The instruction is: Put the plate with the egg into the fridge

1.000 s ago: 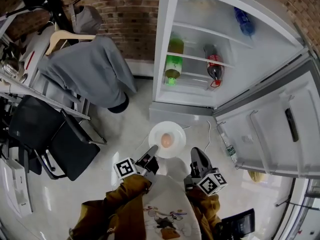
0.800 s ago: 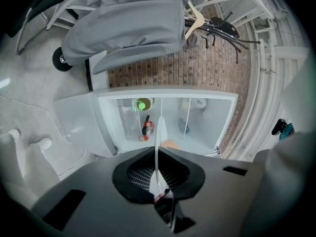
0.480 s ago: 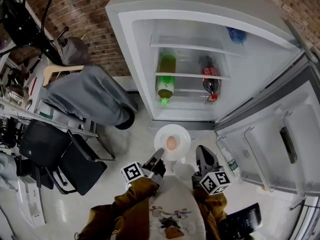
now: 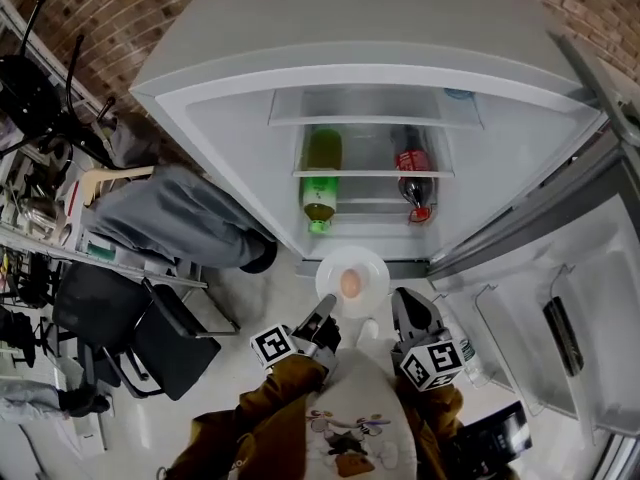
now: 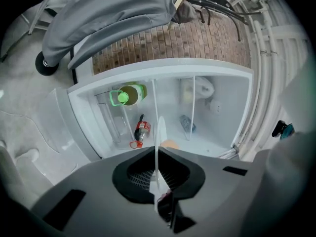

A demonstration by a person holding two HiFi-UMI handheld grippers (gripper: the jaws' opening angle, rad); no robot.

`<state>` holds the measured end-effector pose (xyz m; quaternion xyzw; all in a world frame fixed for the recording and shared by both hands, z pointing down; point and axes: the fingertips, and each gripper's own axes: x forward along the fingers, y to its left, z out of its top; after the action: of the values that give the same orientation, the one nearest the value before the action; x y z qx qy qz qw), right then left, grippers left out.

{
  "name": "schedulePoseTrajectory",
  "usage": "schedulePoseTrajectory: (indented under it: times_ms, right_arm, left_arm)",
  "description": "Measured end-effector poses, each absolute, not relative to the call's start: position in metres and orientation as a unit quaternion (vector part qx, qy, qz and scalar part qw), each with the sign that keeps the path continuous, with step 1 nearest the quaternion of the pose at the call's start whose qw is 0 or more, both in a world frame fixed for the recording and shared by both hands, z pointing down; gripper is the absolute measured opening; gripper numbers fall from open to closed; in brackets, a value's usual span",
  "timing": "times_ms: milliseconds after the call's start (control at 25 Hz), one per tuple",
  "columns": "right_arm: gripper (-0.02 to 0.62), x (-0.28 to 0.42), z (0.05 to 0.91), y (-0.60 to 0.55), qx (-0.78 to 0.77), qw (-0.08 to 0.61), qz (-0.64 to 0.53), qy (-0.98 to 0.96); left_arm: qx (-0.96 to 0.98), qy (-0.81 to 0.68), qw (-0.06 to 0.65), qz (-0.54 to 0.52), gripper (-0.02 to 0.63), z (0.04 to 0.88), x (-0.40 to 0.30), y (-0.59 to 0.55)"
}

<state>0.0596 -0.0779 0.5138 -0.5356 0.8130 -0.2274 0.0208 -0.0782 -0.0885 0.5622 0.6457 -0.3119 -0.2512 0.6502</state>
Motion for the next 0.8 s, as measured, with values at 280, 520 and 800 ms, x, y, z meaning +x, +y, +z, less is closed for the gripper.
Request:
schedulePoseTrajectory:
  times_ms: [280, 520, 800]
  right_arm:
    - [0.006, 0.073, 0.487, -0.088, -0.507, 0.019, -0.166, 0.846]
    - [0.006, 0.077, 0.466, -0.096, -0.507, 0.016, -0.134, 0.852]
    - [0.006, 0.083, 0.439, -0.113, -0.525, 0.004, -0.102, 0.845]
  left_arm:
    - [0.637, -0.341, 0.634, -0.277, 0.017, 0.551, -0.068, -0.115]
    - [0.635, -0.345, 0.627, -0.29, 0.017, 0.521, -0.059, -0.13]
    - [0.629, -0.329, 0.627, -0.321, 0.017, 0.478, -0.05, -0.153]
